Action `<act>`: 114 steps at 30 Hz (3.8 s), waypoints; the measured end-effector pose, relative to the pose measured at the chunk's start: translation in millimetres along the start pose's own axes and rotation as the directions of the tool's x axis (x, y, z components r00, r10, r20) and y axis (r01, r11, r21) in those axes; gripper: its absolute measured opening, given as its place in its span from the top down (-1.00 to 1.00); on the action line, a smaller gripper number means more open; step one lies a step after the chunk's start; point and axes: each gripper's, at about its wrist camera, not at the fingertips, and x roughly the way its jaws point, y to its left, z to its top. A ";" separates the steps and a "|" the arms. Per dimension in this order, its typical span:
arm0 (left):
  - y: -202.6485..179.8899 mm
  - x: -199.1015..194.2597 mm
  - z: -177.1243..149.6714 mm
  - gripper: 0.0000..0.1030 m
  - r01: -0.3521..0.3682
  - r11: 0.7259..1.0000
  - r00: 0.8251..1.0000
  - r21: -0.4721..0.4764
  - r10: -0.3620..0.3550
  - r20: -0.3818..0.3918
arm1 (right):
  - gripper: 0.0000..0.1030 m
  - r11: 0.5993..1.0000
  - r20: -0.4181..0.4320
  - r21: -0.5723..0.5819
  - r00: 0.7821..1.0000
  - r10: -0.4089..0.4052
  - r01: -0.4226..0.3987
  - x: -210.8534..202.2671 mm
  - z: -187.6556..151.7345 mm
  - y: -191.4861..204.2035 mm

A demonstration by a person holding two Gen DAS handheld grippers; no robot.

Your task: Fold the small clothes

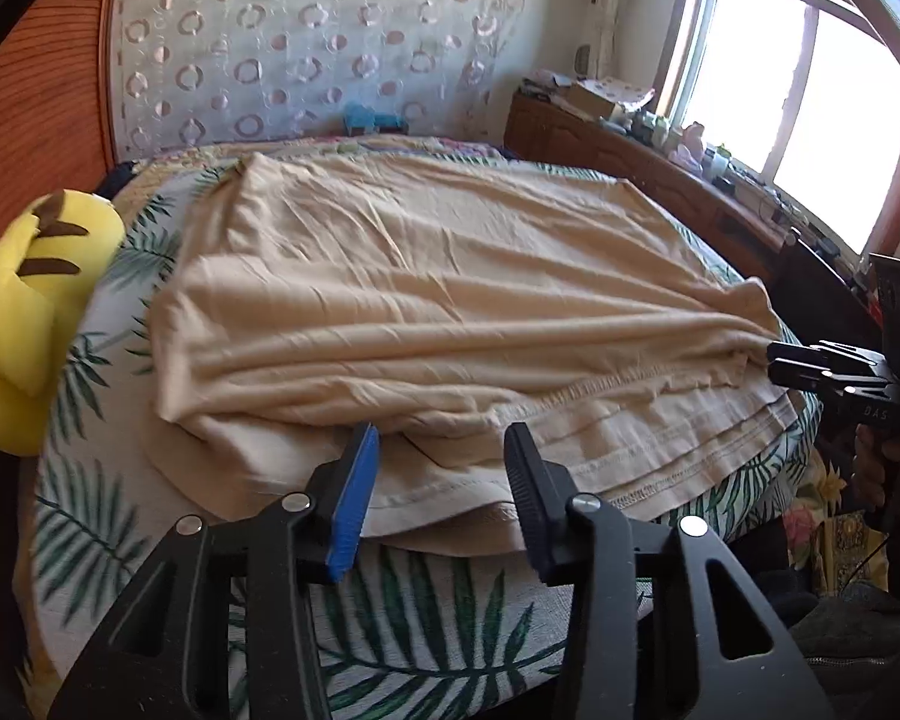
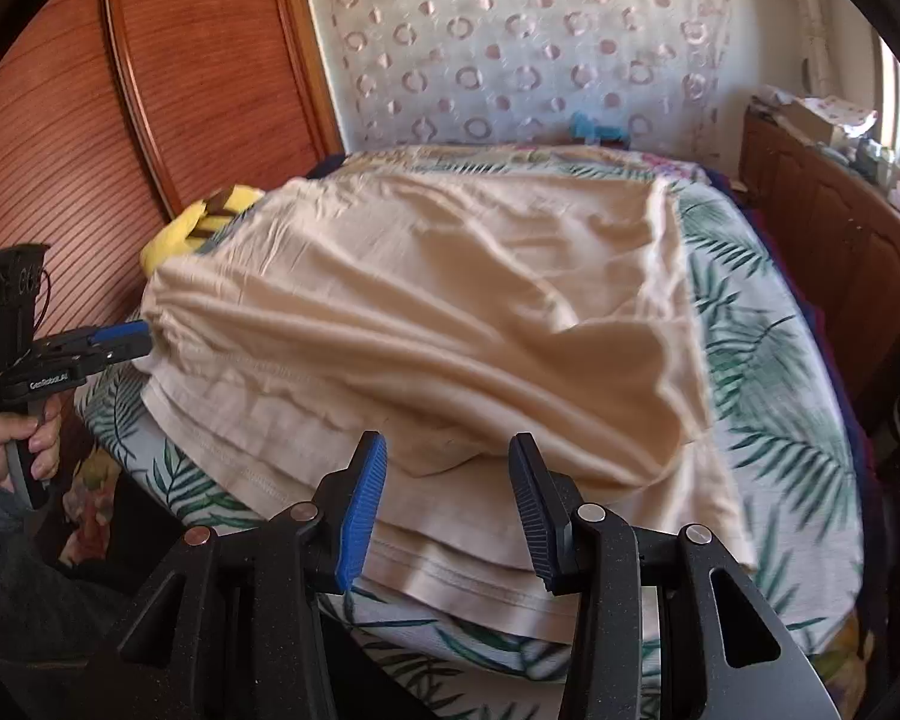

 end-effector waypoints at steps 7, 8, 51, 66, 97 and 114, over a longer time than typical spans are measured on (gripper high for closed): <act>-8.3 15.3 3.2 0.15 -0.021 1.000 1.000 0.016 0.021 -0.018 | 0.15 0.996 -0.035 -0.042 0.996 -0.077 0.075 44.2 6.1 9.8; -10.3 16.4 3.6 0.18 -0.032 0.999 0.999 0.025 0.032 -0.014 | 0.14 0.994 -0.031 -0.056 0.994 -0.101 0.099 49.3 6.5 12.0; 74.0 -37.2 -5.3 -0.39 -0.208 0.972 0.975 -0.106 0.215 0.055 | 0.09 0.995 0.068 -0.071 0.995 -0.068 0.073 -21.3 1.7 28.6; 102.3 -9.0 0.2 0.37 -0.204 0.971 0.979 -0.124 0.205 -0.002 | 0.08 0.996 0.071 -0.055 0.995 -0.073 0.077 -19.0 2.1 13.8; 90.1 -23.0 6.8 -0.46 -0.197 0.970 0.980 -0.146 0.201 0.011 | -0.07 0.994 0.061 -0.036 0.993 -0.098 0.100 -14.8 0.4 -9.9; 86.3 8.1 19.6 0.22 -0.220 0.971 0.975 -0.097 0.215 -0.056 | -0.45 0.991 0.049 -0.013 0.990 -0.135 0.136 -8.0 -3.8 -34.4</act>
